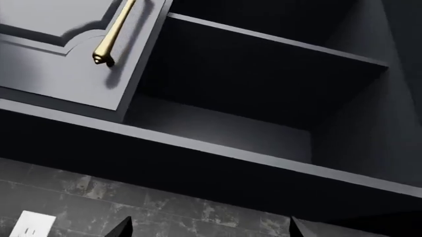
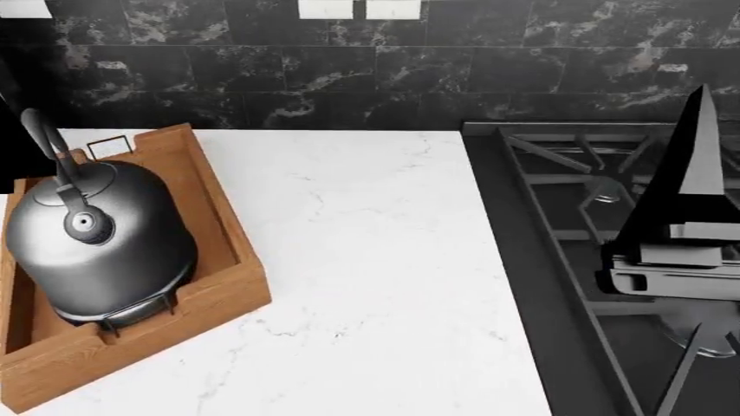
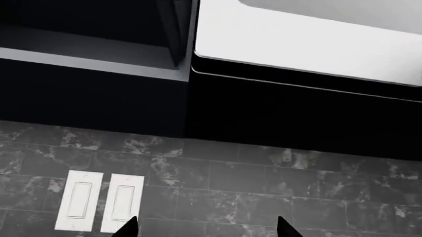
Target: Pick the kettle from the counter and place it on the tray. Then pick the mug from the cabinet and place it on the tray. Then close the cabinet doors.
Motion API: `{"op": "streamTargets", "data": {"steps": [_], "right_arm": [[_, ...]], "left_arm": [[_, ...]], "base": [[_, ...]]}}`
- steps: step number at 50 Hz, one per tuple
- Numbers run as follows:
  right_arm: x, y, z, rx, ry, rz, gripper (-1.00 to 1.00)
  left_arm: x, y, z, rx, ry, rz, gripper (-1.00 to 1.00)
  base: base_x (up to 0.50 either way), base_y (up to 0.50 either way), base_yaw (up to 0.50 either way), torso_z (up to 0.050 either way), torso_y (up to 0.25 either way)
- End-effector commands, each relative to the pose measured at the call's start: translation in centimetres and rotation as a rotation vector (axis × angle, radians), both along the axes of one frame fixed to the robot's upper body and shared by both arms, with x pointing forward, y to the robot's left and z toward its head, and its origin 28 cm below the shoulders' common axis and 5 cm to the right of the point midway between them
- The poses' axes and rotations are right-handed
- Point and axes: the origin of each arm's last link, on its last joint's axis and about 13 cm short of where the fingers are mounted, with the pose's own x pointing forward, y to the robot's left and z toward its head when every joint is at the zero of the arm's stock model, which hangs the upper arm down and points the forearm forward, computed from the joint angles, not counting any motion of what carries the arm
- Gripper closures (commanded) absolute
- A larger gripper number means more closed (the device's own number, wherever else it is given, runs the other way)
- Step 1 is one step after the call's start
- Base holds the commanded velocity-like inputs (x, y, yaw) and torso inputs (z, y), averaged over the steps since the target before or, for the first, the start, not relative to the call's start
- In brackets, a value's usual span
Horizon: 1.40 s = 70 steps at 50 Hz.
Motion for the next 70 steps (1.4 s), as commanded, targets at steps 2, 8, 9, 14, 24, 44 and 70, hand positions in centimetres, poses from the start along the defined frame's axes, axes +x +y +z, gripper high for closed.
{"op": "streamTargets", "data": {"steps": [2,8,9,14,24,44,70], "right_arm": [[0.2,-0.1,0.1,-0.008,-0.006,-0.028,-1.0],[0.7,-0.9,2.7,-0.012,0.029,-0.145,-1.0],[0.7,-1.2,3.7,-0.029,0.032,-0.196,-1.0],[-1.0,-1.6,6.8,-0.066,0.033,-0.354,-1.0],[-2.1,-2.9,10.5,-0.052,-0.014,-0.504,-1.0],[-2.2,-3.2,19.0,-0.111,-0.229,-0.392,-1.0],[-0.8,0.4,27.0,-0.134,-0.265,-0.123,-1.0]], "left_arm": [[0.0,0.1,0.0,-0.002,0.001,0.001,-1.0],[0.0,0.0,0.0,0.001,0.003,-0.003,-1.0],[0.1,0.0,-0.1,0.001,0.005,-0.005,-1.0],[0.1,-0.1,-0.1,0.002,0.008,-0.01,-1.0],[0.3,-0.2,-0.2,0.005,0.015,-0.023,-1.0],[0.4,-0.1,0.1,-0.002,0.017,-0.037,-1.0],[0.0,0.2,0.2,-0.017,0.009,-0.038,-1.0]], "base": [[0.0,0.0,0.0,0.0,0.0],[0.0,0.0,0.0,0.0,0.0],[0.0,0.0,0.0,0.0,0.0],[0.0,0.0,0.0,0.0,0.0],[0.0,0.0,0.0,0.0,0.0],[0.0,0.0,0.0,0.0,0.0],[0.0,0.0,0.0,0.0,0.0]]}}
